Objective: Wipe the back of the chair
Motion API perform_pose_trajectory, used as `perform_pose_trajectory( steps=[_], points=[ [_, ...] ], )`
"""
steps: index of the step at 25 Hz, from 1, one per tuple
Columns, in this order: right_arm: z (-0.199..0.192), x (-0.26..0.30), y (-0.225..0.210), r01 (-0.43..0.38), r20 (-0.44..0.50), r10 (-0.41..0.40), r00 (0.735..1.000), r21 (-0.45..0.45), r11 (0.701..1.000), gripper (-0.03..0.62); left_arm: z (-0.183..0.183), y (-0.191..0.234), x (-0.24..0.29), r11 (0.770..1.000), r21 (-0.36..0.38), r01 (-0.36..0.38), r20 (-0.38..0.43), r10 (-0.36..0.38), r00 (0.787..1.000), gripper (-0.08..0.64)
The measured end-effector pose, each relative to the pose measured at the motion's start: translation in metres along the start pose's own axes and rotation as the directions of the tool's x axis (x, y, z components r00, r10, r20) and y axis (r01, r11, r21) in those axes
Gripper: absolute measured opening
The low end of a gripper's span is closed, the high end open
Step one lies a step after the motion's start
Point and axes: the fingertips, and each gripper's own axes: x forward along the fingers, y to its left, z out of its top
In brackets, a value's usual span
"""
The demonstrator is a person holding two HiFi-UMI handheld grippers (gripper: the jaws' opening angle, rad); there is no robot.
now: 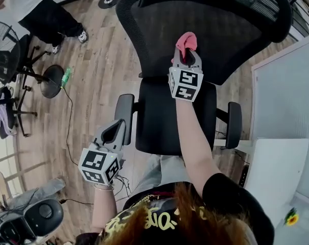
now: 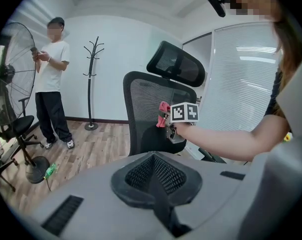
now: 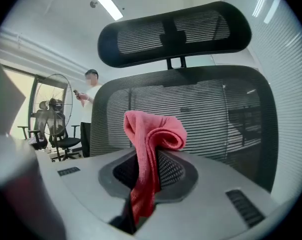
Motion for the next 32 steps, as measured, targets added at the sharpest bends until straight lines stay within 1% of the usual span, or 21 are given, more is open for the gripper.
perform_pose_trajectory(
  steps=[3, 5, 7, 10, 13, 17, 22, 25, 27, 29, 30, 32],
  points=[
    [-0.002, 0.008, 0.045, -0.079, 0.001, 0.079, 0.997, -0.059, 0.995, 0.061, -0.005, 0.009, -0.012, 1.0, -0.014, -0.022, 0.014, 0.022, 1.0, -0.006],
    [-0.003, 0.011, 0.065, -0.098, -0.002, 0.099, 0.995, -0.094, 0.991, 0.061, -0.008, 0.014, -0.019, 0.999, -0.014, -0.035, 0.015, 0.035, 0.999, -0.006],
    [-0.005, 0.014, 0.08, -0.105, -0.005, 0.105, 0.994, -0.098, 0.99, 0.061, -0.011, 0.019, -0.026, 0.999, -0.014, -0.049, 0.01, 0.049, 0.999, -0.006],
    [-0.008, 0.02, 0.1, -0.123, -0.009, 0.123, 0.992, -0.082, 0.989, 0.061, -0.018, 0.026, -0.033, 0.997, -0.024, -0.072, -0.002, 0.072, 0.997, -0.006],
    [-0.011, 0.024, 0.119, -0.153, -0.011, 0.152, 0.988, -0.084, 0.985, 0.061, -0.025, 0.034, -0.038, 0.995, -0.035, -0.093, -0.005, 0.093, 0.996, -0.006],
    [-0.017, 0.026, 0.142, -0.19, -0.059, 0.184, 0.981, -0.106, 0.976, 0.061, -0.03, 0.042, -0.044, 0.992, -0.05, -0.112, -0.01, 0.111, 0.994, -0.006],
    [-0.02, 0.029, 0.159, -0.23, -0.07, 0.223, 0.972, -0.117, 0.966, 0.061, -0.036, 0.049, -0.049, 0.99, -0.059, -0.127, -0.018, 0.126, 0.992, -0.006],
    [-0.025, 0.031, 0.168, -0.265, -0.079, 0.256, 0.963, -0.132, 0.955, 0.061, -0.04, 0.047, -0.045, 0.991, -0.056, -0.121, -0.023, 0.12, 0.992, -0.006],
    [-0.024, 0.03, 0.173, -0.297, -0.09, 0.287, 0.954, -0.125, 0.947, 0.061, -0.039, 0.045, -0.042, 0.993, -0.048, -0.112, -0.026, 0.111, 0.994, -0.006],
    [-0.021, 0.027, 0.181, -0.358, -0.093, 0.349, 0.933, -0.107, 0.928, 0.061, -0.037, 0.041, -0.037, 0.995, -0.038, -0.097, -0.03, 0.096, 0.995, -0.006],
    [-0.017, 0.023, 0.183, -0.391, -0.078, 0.384, 0.92, -0.093, 0.916, 0.06, -0.035, 0.038, -0.034, 0.996, -0.032, -0.087, -0.032, 0.086, 0.996, -0.006],
    [-0.004, 0.009, 0.179, -0.431, -0.014, 0.431, 0.902, -0.067, 0.9, 0.061, -0.032, 0.03, -0.026, 0.998, -0.018, -0.065, -0.034, 0.064, 0.997, -0.006]
  ],
)
